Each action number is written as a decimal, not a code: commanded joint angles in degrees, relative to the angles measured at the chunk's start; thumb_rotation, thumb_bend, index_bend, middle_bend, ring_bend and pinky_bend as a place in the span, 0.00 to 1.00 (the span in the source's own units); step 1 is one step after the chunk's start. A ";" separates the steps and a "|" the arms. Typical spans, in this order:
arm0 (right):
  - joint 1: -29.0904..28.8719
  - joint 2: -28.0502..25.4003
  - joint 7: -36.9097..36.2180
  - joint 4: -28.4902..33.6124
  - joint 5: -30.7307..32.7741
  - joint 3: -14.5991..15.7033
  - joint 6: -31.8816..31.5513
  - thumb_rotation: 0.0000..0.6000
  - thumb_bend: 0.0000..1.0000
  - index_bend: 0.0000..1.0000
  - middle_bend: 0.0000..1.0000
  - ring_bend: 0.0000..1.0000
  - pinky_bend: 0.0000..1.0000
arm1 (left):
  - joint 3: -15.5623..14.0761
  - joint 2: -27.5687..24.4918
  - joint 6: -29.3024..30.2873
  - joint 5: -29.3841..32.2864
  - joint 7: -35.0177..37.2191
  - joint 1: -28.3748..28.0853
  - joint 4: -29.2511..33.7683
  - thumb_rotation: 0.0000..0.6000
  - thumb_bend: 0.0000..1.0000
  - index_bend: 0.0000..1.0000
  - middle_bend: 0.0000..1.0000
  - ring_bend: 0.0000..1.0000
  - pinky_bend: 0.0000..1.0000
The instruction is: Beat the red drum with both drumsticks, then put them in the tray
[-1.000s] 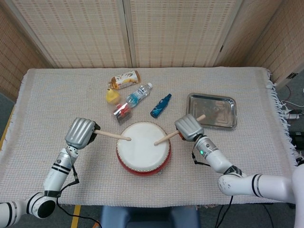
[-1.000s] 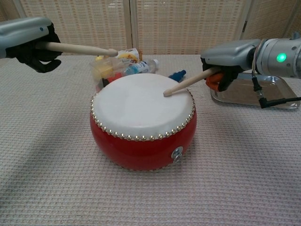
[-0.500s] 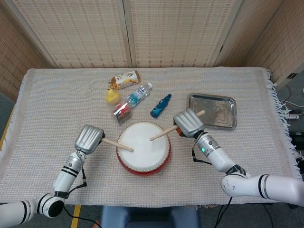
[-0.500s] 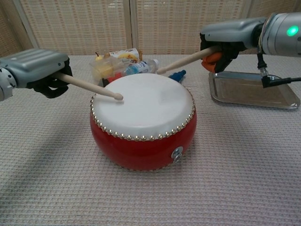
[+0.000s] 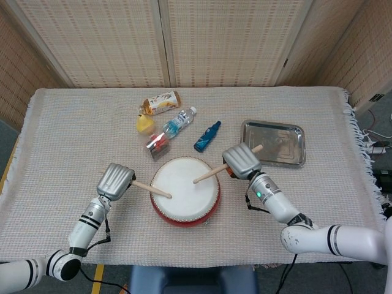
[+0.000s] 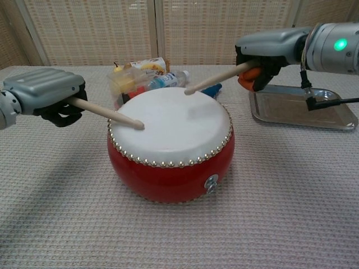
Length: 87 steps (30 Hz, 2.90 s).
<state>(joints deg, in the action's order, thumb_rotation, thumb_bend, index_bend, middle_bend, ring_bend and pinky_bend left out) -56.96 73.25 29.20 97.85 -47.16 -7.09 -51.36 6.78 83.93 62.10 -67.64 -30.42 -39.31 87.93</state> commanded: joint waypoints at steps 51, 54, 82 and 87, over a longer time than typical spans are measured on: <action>6.05 14.86 -23.56 -44.61 -4.13 -1.12 18.61 1.00 0.67 1.00 0.95 0.92 1.00 | 2.97 -8.49 5.98 -2.29 14.06 6.37 5.11 1.00 0.85 1.00 1.00 1.00 1.00; 5.98 15.90 -23.81 -47.08 -4.72 -1.18 19.60 1.00 0.61 1.00 0.88 0.82 0.96 | 3.04 -8.76 5.78 -2.10 14.51 6.54 5.13 1.00 0.84 1.00 1.00 1.00 1.00; 6.33 13.60 -21.65 -47.30 -2.39 -4.64 21.57 1.00 0.18 0.06 0.15 0.02 0.19 | 4.23 -10.69 5.93 -2.44 17.33 7.50 5.35 1.00 0.84 1.00 1.00 1.00 1.00; 8.44 5.16 -23.91 -33.03 -7.52 -5.86 16.91 1.00 0.18 0.07 0.15 0.02 0.19 | 4.45 -11.17 6.16 -2.92 17.51 7.52 5.76 1.00 0.84 1.00 1.00 1.00 1.00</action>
<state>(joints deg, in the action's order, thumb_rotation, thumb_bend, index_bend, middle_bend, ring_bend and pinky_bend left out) -50.12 84.32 7.13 56.00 -50.93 -11.79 -30.96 11.22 72.80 68.23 -70.52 -12.91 -31.79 93.65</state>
